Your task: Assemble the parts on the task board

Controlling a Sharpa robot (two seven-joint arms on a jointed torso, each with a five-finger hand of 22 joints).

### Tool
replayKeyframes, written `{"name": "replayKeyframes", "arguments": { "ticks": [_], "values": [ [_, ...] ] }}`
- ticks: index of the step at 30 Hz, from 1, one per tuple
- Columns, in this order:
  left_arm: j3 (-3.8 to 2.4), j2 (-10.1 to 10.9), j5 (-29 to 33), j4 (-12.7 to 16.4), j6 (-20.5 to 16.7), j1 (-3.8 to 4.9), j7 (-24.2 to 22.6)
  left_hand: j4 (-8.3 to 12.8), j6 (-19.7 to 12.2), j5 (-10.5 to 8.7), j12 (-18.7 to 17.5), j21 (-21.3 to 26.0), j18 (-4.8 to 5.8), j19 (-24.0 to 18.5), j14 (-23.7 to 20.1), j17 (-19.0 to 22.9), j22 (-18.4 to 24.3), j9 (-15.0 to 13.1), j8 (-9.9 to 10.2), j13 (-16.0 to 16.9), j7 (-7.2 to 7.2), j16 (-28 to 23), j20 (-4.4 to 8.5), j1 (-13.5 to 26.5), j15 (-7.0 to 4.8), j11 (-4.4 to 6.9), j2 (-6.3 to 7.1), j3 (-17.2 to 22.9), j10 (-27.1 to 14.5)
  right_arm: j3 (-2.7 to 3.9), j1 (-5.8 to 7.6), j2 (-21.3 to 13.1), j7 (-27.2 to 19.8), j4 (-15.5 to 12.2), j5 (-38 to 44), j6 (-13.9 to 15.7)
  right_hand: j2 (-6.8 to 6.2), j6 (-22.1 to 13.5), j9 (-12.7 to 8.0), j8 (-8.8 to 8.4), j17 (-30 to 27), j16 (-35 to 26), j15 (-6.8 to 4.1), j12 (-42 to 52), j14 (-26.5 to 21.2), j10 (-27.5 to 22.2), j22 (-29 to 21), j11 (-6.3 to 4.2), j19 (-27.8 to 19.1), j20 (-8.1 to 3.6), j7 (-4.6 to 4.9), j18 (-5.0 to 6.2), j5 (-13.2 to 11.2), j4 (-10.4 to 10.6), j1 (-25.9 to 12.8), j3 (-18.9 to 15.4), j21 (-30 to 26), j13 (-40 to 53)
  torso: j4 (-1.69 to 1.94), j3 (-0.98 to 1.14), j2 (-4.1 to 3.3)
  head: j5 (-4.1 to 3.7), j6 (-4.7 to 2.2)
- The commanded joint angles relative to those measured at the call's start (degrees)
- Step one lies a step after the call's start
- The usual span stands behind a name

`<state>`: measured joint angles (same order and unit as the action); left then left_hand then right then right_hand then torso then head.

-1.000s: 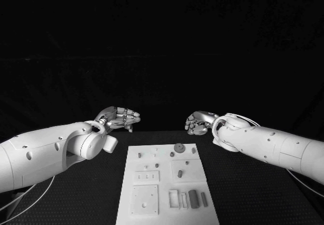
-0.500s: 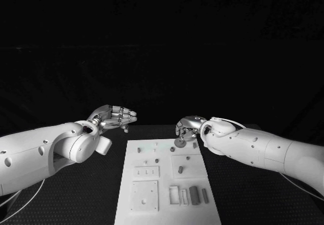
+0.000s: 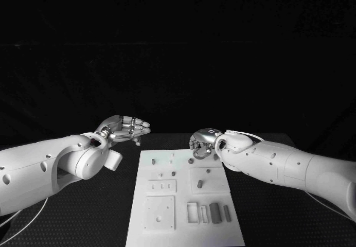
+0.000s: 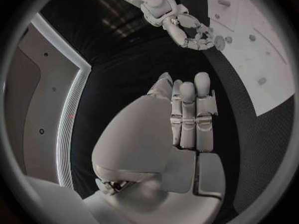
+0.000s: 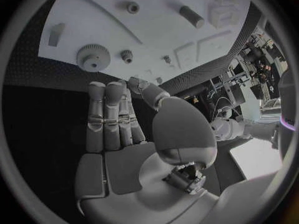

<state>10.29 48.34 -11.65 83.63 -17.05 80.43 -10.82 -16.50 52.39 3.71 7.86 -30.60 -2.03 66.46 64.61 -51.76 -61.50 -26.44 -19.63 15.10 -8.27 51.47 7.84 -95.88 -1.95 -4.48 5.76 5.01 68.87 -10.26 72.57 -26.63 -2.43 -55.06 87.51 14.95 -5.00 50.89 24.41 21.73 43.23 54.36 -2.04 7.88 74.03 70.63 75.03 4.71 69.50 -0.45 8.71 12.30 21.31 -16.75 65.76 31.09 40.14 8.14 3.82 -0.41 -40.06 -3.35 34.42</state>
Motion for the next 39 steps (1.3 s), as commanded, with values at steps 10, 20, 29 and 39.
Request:
{"name": "replayKeyframes", "arguments": {
  "ticks": [10, 20, 29, 39],
  "values": [
    [-0.03, -0.2, -0.1, -0.1, 0.7, 0.18, -0.8, -0.1, 0.2, -0.01, -1.0, -0.1, -3.62, 0.2, -0.1, 0.3, -0.3, -0.1, 0.6, 0.1, -0.32, 0.5, -0.55, 1.3, 0.44, -0.39, 0.15, 0.1, -0.5, -0.01, -1.02, 1.3, 0.8, 1.0, 2.6, 0.6, -0.72, -0.3, -0.1, -0.51, 0.1, 0.6, 0.42, -0.9, 0.3, -0.9, 1.4, 0.16, -0.1, -0.33, 0.59, 2.7, 0.3, 0.0, -0.3, 0.1, 0.7, -0.1, 0.57, -0.36, -1.18, -0.14, -0.34],
    [-0.03, -0.3, -0.1, -0.1, 0.6, 0.18, -0.7, -0.1, 0.3, -0.08, -1.5, 0.0, -3.73, 0.1, -0.2, 0.5, -0.5, -0.2, 0.7, 0.2, -0.11, 0.6, -0.69, 1.7, 0.55, -0.5, 0.17, 0.2, -0.6, -0.08, -1.41, 1.7, 1.2, 1.8, 4.0, 0.2, -1.28, -1.1, -0.5, -1.24, 0.1, 0.9, 1.2, -2.3, 0.2, -2.8, 1.3, 0.97, -0.3, -0.36, 0.59, 2.7, 0.3, 0.1, -0.5, 0.2, 1.2, -0.7, 0.92, -0.63, -2.06, -0.85, -0.56],
    [-0.02, -0.4, -0.1, -0.2, 0.9, 0.18, -0.6, -0.1, 0.3, -0.1, -1.6, 0.0, -3.79, 0.2, -0.2, 0.6, -0.6, -0.2, 0.8, 0.2, -0.06, 0.8, -0.71, 1.9, 0.57, -0.52, 0.21, 0.3, -0.6, -0.1, -1.42, 1.8, 1.2, 1.8, 4.7, 0.1, -1.48, -0.9, -0.5, -1.21, 0.0, 1.1, 1.37, -2.7, 0.1, -3.2, 1.3, 1.16, -0.4, -0.35, 0.5, 2.7, 0.3, 0.1, -0.7, 0.3, 1.4, -0.8, 0.86, -0.62, -2.52, -0.93, -0.75],
    [0.01, -0.3, 0.1, -0.2, 1.1, 0.18, -0.4, -0.1, 0.2, -0.11, -1.9, 0.0, -3.9, 0.4, 0.0, 0.7, -0.8, -0.2, 1.0, 0.3, -0.11, 1.0, -0.73, 2.2, 0.57, -0.53, 0.28, 0.3, -0.5, -0.24, -1.83, 2.1, 1.7, 2.4, 5.6, -0.2, -1.89, -0.9, -0.6, -1.34, 0.0, 1.3, 1.59, -3.2, -0.1, -3.8, 1.2, 1.39, -0.5, -0.3, 0.11, 2.7, 0.3, 0.1, -1.1, 0.2, 1.5, -1.0, 0.99, -0.56, -2.76, -0.78, -0.74]
  ]
}}
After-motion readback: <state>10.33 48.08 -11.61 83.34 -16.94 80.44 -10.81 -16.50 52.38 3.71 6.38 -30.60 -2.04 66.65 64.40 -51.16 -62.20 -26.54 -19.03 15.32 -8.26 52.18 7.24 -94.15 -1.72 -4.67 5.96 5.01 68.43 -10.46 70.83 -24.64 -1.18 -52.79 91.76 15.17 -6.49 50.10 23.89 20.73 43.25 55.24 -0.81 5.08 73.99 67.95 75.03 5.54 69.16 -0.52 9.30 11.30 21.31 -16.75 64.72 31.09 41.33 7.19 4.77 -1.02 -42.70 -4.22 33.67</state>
